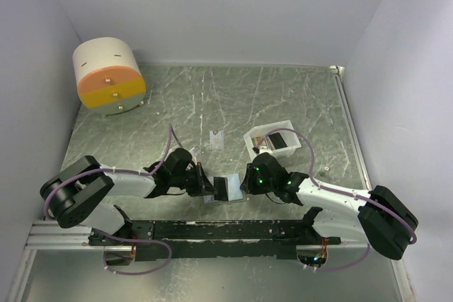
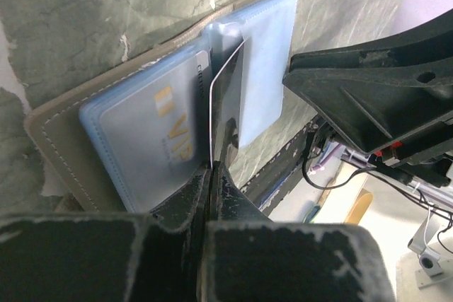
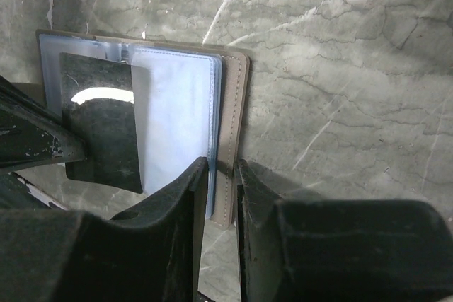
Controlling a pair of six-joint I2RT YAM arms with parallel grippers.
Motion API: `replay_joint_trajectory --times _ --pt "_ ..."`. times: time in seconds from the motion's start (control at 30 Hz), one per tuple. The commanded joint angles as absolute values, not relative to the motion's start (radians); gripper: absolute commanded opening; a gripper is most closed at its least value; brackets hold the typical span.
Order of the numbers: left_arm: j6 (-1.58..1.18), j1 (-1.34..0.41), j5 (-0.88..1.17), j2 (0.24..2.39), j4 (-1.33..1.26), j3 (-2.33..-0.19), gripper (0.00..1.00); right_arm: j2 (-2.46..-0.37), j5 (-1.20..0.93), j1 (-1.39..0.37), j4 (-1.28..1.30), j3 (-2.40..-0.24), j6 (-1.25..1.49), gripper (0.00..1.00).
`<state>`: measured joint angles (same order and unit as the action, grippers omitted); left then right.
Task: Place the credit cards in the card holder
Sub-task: Insert the credit card into the card holder.
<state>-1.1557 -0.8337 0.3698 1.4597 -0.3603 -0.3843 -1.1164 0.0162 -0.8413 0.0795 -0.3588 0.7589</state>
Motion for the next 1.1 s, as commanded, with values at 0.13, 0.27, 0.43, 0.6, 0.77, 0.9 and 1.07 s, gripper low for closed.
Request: replay_joint_trajectory --times 0.13,0.27,0.43,0.6,0.77,0.9,1.07 --pt "-1.141 -0.829 0.265 1.442 -0.316 -0.382 0.07 -1.103 -0.004 -0.852 0.074 -0.331 0.768 0.21" --pt "-1.151 -0.829 0.287 1.452 -0.353 -0.376 0.07 -1.100 -0.010 -0.853 0.064 -0.328 0.781 0.21" --pt "-1.176 -0.830 0.329 1.484 -0.424 -0.357 0.07 -1.103 -0.038 -0.854 0.020 -0.307 0.814 0.21" --pt "-1.197 -0.839 0.349 1.508 -0.479 -0.343 0.07 -1.106 -0.055 -0.855 -0.022 -0.288 0.844 0.21" --pt "-1.164 -0.853 0.340 1.513 -0.425 -0.372 0.07 -1.103 -0.045 -0.860 -0.013 -0.297 0.848 0.21" --pt "-1.105 -0.855 0.292 1.484 -0.286 -0.429 0.25 -1.087 -0.036 -0.860 0.004 -0.304 0.847 0.21" --pt "-1.075 -0.859 0.217 1.421 -0.150 -0.472 0.47 -1.065 -0.020 -0.861 0.030 -0.310 0.839 0.21"
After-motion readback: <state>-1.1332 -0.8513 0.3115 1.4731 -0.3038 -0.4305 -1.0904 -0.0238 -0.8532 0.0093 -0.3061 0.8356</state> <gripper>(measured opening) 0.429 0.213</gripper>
